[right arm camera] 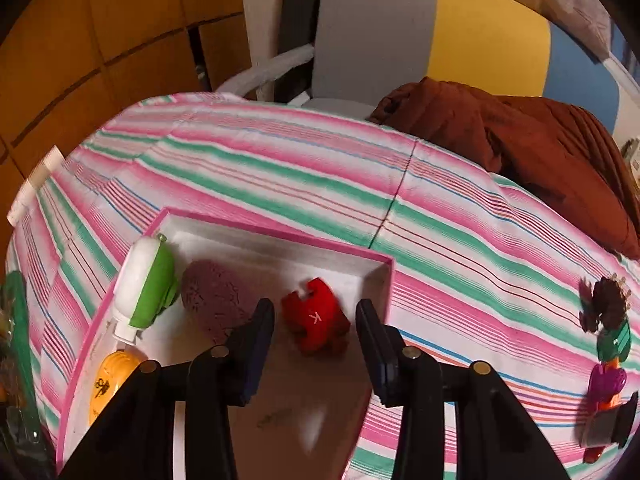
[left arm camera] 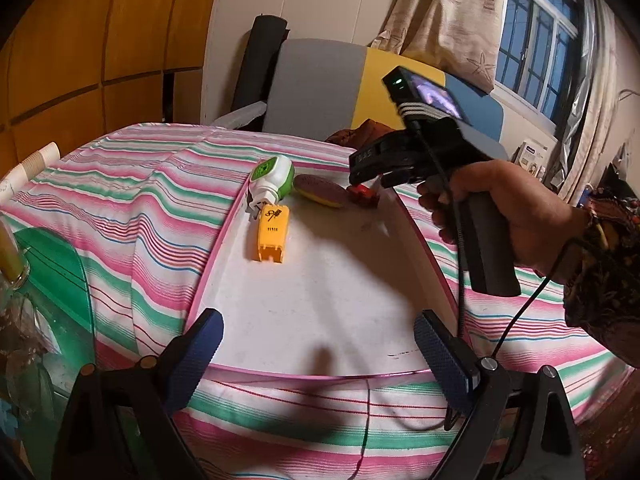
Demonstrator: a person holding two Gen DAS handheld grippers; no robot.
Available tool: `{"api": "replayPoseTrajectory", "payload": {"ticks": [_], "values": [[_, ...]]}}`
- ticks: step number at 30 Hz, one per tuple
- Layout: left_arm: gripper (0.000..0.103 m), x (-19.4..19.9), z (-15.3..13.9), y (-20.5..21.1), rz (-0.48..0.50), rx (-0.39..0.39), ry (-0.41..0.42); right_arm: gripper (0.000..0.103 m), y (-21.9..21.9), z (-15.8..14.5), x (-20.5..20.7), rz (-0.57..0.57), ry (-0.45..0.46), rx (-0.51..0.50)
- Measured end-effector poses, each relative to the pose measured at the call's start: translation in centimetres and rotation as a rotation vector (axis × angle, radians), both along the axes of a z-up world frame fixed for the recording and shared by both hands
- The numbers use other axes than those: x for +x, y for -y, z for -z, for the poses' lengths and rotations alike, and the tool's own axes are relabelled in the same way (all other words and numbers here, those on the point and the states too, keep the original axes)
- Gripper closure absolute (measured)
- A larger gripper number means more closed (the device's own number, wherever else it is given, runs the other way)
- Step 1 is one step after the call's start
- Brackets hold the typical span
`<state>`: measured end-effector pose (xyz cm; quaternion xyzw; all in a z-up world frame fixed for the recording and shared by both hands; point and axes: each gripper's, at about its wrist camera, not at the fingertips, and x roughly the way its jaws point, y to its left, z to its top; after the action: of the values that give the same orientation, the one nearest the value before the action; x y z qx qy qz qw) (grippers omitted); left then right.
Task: Organize rigid objects
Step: 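Carry the red puzzle piece into the tray and open the right gripper, then move the right gripper to the red cylinder and close on it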
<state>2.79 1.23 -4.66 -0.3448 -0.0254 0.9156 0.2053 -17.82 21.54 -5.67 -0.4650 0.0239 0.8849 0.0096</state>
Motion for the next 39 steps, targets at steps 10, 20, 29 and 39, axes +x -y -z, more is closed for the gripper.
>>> {"api": "replayPoseTrajectory", "payload": {"ticks": [10,20,29,39], "values": [[0.004,0.6,-0.1,-0.7,0.004,-0.005,-0.007,0.059,-1.7,-1.7,3.7,0.027,-0.057,-0.062],[0.002,1.7,0.1,-2.2,0.039,-0.021,-0.007,0.059,-4.5,-2.0,9.6,0.072,-0.078,-0.041],[0.002,3.0,-0.6,-4.4,0.095,-0.043,-0.040,0.059,-9.3,-1.9,15.8,0.106,-0.076,0.018],[0.001,4.1,-0.9,-6.4,0.146,-0.089,-0.068,0.059,-21.7,-5.9,20.7,0.480,-0.225,0.014]]}}
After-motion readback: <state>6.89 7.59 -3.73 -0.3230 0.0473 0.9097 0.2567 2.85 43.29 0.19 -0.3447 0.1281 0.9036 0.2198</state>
